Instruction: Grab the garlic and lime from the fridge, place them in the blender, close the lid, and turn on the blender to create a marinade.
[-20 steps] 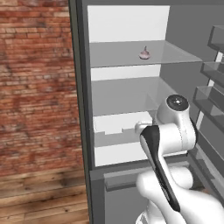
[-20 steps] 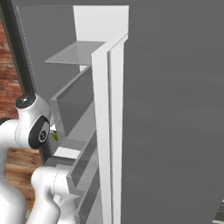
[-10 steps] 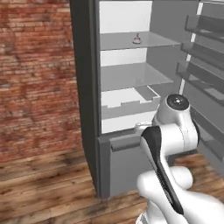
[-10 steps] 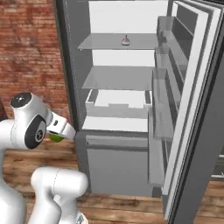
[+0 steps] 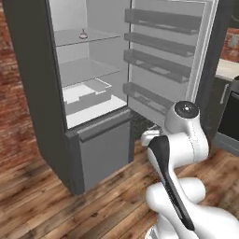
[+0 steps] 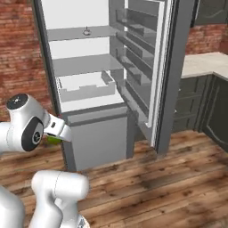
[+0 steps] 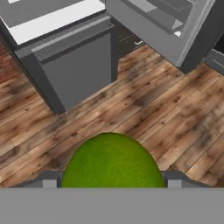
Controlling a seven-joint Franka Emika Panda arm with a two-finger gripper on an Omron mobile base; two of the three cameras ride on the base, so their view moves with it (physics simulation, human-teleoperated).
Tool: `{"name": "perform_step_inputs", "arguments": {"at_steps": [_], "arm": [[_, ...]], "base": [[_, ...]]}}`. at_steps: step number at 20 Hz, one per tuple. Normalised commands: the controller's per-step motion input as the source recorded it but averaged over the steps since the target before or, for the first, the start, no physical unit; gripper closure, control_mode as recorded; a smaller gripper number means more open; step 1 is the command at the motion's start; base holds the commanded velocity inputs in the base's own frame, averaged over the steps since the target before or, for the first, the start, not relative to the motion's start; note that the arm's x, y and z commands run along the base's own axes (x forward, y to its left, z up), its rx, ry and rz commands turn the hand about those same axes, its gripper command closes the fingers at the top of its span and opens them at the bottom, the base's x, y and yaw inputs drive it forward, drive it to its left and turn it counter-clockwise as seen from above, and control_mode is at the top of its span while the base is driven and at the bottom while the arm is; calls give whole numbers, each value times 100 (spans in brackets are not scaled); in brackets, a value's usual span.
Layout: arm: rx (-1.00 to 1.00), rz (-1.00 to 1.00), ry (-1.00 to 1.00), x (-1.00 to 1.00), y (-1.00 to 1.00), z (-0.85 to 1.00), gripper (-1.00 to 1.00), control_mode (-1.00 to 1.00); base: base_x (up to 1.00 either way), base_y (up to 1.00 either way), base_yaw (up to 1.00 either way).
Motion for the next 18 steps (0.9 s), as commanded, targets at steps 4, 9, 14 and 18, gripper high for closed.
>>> {"name": "perform_step_inputs", "arguments": {"at_steps": [4,9,14,18], "arm": [[0,0,0,0,0,0,100,100],[0,0,0,0,0,0,100,100],[0,0,0,0,0,0,100,100],[0,0,0,0,0,0,100,100]], "base": [[-79,12,-80],[-53,0,-83],[-22,-18,-77],[-1,-31,-70]]}}
